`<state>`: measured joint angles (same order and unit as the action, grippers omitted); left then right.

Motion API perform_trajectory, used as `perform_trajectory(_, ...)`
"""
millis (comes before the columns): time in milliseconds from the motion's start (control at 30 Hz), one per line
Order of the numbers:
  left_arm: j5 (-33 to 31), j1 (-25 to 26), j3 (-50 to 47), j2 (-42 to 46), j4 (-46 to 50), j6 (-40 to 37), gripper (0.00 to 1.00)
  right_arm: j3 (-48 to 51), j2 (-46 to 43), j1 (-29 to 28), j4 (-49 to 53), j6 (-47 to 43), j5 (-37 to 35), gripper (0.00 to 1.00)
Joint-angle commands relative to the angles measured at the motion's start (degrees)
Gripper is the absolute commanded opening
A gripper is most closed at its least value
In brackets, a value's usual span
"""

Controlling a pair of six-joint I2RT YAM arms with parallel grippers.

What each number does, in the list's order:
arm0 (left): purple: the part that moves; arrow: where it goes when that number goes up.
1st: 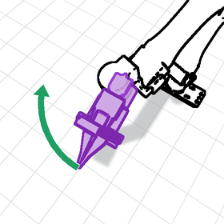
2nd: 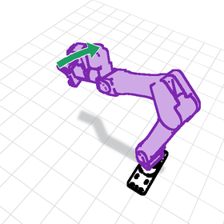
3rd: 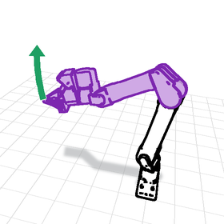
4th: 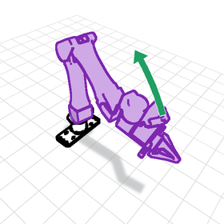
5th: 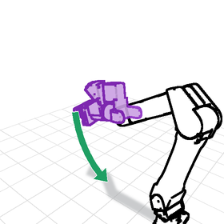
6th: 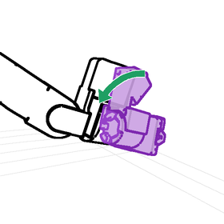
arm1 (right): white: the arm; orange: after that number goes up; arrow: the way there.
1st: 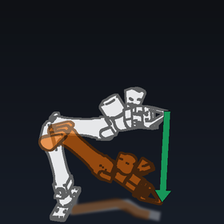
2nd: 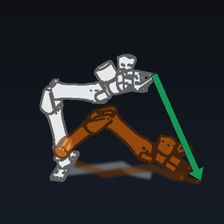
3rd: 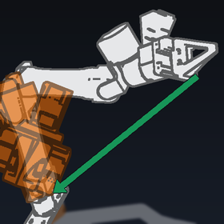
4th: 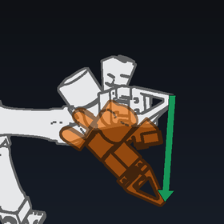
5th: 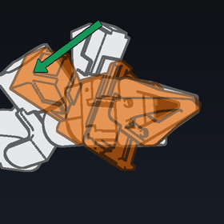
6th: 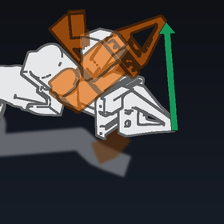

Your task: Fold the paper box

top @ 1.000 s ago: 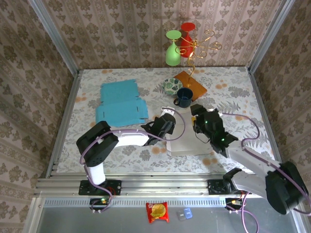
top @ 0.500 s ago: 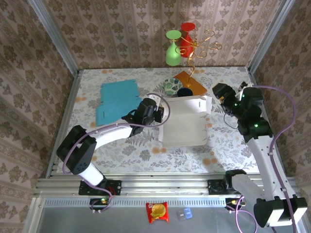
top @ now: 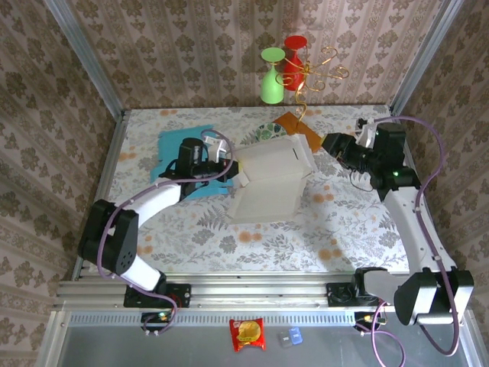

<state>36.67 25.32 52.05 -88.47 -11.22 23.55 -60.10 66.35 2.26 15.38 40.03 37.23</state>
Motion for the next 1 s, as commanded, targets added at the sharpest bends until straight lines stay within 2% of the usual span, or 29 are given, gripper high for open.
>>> perform_trajectory(0,15.4,-3.4,0.6,-1.8,0.6,3.9,0.00,-4.0,0.9,0.0,-5.8,-5.1,11.0,0.50)
perform_trajectory(100,19.2,-5.3,2.4,-3.3,3.4,3.8,0.00,-5.1,2.7,-0.4,-6.4,-6.7,14.3,0.49)
perform_trajectory(233,20.7,-6.7,5.4,-4.7,9.5,1.5,0.00,-6.3,5.8,-1.7,-7.8,-6.7,17.7,0.48)
perform_trajectory(533,21.3,-7.5,9.5,-6.5,16.0,-2.5,0.00,-9.2,9.5,-5.6,-3.2,-12.0,16.6,0.46)
perform_trajectory(733,21.0,-7.5,9.4,-6.7,16.2,-2.5,0.00,-10.3,10.3,-7.3,-2.2,-13.1,17.5,0.45)
perform_trajectory(967,20.4,-7.5,9.6,-6.2,17.0,-2.9,0.00,-10.8,10.3,-9.8,2.3,-16.7,14.9,0.45)
